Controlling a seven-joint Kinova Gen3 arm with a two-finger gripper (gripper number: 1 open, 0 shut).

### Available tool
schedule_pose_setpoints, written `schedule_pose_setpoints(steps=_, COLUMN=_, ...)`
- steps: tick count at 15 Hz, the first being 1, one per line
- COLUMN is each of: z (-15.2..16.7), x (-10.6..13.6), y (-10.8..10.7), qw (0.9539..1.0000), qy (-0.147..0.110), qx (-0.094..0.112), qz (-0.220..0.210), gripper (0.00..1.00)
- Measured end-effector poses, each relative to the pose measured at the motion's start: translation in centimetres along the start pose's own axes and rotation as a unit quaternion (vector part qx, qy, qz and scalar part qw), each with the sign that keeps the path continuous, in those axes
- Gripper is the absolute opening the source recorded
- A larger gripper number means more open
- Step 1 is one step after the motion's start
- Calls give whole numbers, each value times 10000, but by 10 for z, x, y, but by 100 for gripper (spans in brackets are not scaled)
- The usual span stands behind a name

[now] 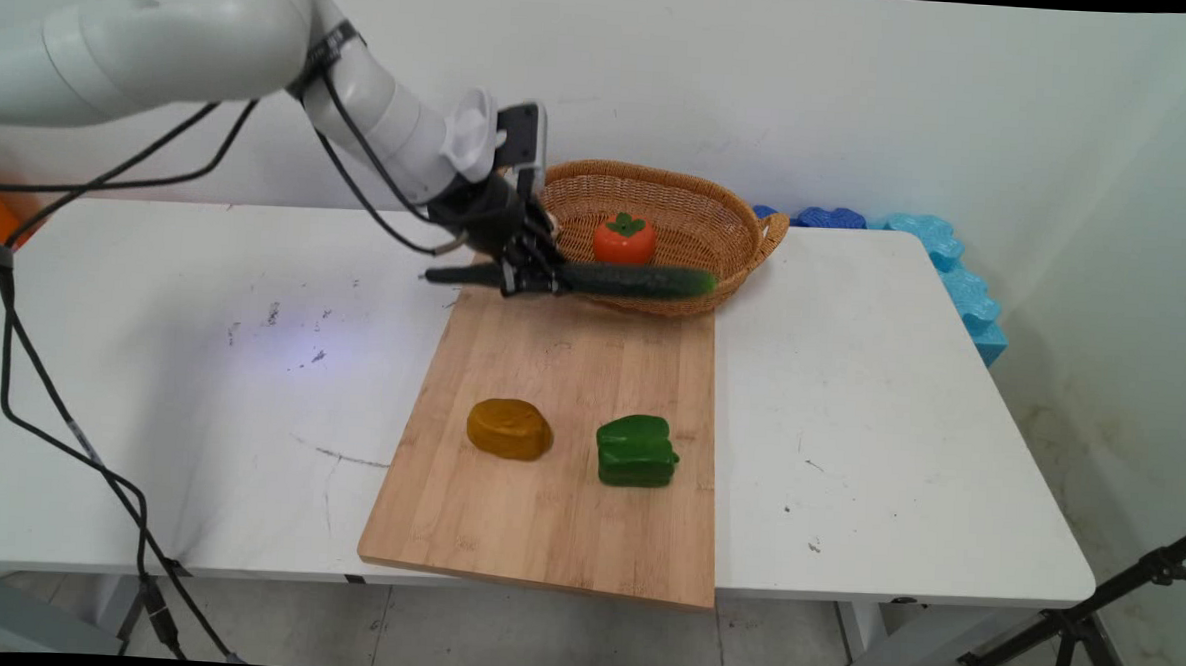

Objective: Place the picked object in the vegetable basket

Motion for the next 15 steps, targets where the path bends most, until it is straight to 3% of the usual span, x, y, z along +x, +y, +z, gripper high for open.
schedule_pose_setpoints(steps=8, z=-24, x=20, y=-51, qw=9987, qy=63, qx=480, qz=167, gripper=0)
schedule_pose_setpoints(steps=15, z=-17, x=29, y=-98, qw=9964, qy=32, qx=850, qz=-62, gripper=0)
